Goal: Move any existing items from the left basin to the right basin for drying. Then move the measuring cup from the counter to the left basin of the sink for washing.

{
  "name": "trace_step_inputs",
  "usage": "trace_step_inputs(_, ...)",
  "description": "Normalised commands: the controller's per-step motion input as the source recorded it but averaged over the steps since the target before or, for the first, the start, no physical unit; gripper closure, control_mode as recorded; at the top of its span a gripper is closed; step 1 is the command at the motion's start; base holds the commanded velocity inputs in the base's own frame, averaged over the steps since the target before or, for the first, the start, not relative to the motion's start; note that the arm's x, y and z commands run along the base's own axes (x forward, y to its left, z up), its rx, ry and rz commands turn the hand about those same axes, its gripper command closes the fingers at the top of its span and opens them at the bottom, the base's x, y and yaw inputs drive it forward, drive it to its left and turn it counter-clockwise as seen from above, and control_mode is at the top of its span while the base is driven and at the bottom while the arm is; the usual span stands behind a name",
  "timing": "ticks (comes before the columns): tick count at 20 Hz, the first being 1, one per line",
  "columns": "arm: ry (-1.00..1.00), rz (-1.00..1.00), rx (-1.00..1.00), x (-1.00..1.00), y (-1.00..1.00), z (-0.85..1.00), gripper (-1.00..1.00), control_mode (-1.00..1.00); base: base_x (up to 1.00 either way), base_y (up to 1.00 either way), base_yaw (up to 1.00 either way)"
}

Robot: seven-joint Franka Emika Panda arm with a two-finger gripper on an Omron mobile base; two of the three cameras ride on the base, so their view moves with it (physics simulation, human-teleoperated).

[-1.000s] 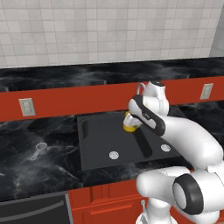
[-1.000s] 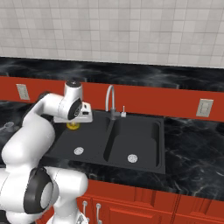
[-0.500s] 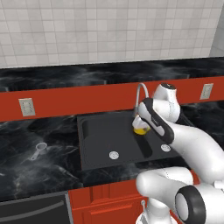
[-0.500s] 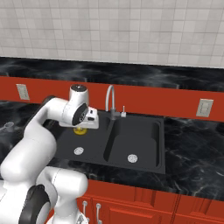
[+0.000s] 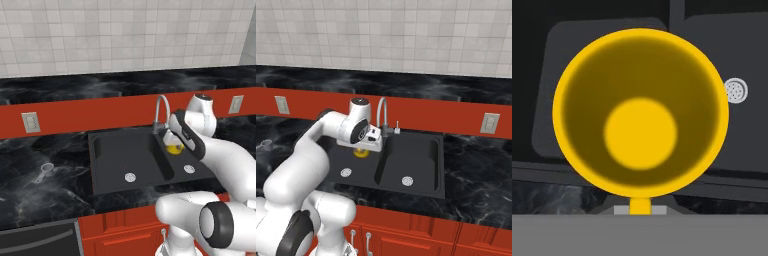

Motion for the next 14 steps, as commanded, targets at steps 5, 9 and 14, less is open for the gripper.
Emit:
trace_step_inputs(5,0.01,-0.10,0.00,0.00,-0.54,0.00,1.00,-1.00,0.00,0.00,0.00)
trace_step_inputs(9,0.00,-0.09,0.00,0.00,-0.54,0.00,1.00,-1.00,0.00,0.00,0.00)
trace_step_inputs(14,0.00,-0.06,0.00,0.00,-0.44,-0.05,1.00,-1.00,0.00,0.00,0.00)
